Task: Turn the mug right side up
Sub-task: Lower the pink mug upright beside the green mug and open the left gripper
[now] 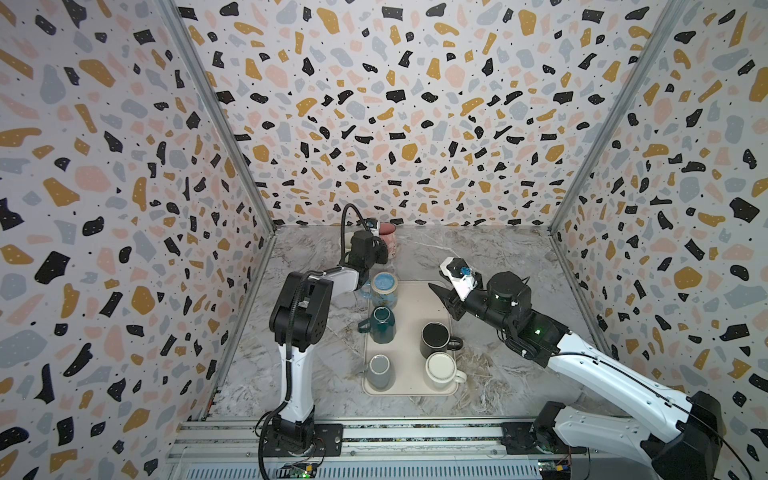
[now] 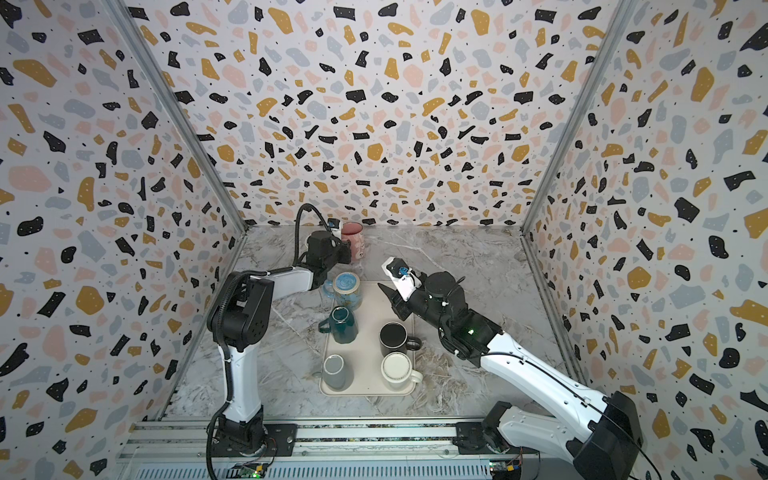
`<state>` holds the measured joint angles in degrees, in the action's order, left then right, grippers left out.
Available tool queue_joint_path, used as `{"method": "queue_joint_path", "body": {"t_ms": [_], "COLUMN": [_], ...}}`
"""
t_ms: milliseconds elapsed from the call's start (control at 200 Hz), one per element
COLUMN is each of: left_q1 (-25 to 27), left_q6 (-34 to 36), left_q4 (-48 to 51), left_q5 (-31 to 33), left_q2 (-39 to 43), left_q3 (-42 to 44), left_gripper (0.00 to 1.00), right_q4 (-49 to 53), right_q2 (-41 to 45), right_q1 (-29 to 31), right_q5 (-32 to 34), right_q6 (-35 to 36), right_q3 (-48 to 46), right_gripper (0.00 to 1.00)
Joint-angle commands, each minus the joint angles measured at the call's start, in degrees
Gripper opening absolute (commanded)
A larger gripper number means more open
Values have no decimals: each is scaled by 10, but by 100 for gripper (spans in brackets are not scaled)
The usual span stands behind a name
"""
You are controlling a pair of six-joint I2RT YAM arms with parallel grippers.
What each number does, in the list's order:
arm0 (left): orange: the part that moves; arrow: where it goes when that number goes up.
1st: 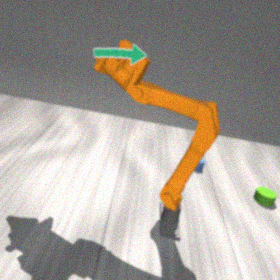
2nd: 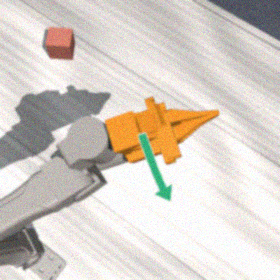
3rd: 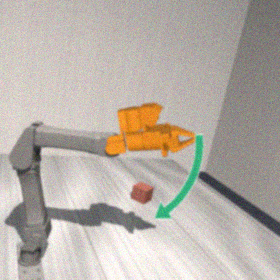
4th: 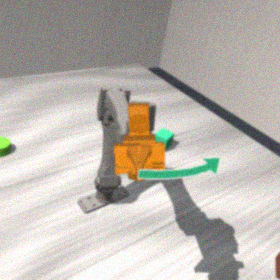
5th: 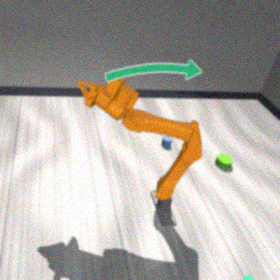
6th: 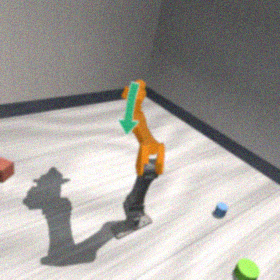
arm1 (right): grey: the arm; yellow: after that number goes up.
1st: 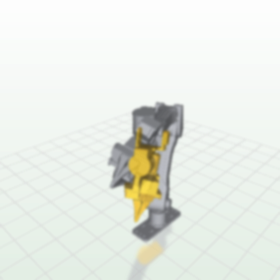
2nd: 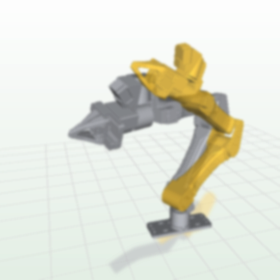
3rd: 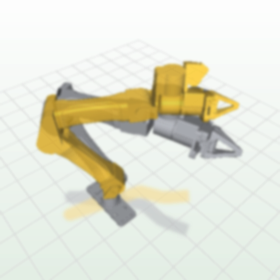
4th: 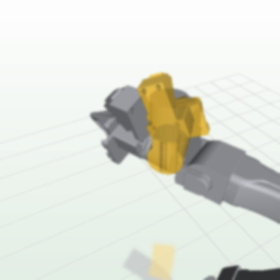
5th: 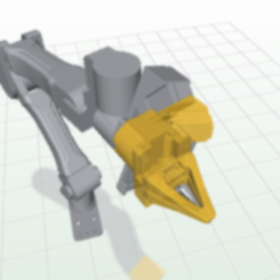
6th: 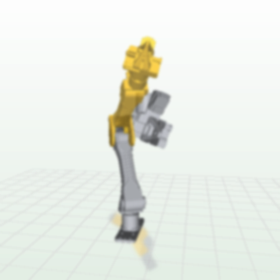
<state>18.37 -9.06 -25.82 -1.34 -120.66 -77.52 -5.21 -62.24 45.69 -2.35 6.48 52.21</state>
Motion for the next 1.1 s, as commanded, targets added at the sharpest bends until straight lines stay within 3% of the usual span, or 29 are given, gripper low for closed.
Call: {"method": "queue_joint_path", "body": {"t_ms": [0,335,1096], "left_q1": [-1,-2,-1], "left_q6": [-4,0,-13], "left_q4": [-46,-31,-11], "left_q5": [-10,-15,-16], "left_q2": [11,19,78], "left_q3": [3,19,53], "left_gripper": [1,22,32], "right_q4": [-17,-22,-30], "right_q2": [3,6,19], "right_q1": [-2,-2,-2], "right_q5": [-5,-5,-8], "right_q6": [-2,-5,-15], "right_q3": [10,6,-8], "right_gripper": [43,43,43]}}
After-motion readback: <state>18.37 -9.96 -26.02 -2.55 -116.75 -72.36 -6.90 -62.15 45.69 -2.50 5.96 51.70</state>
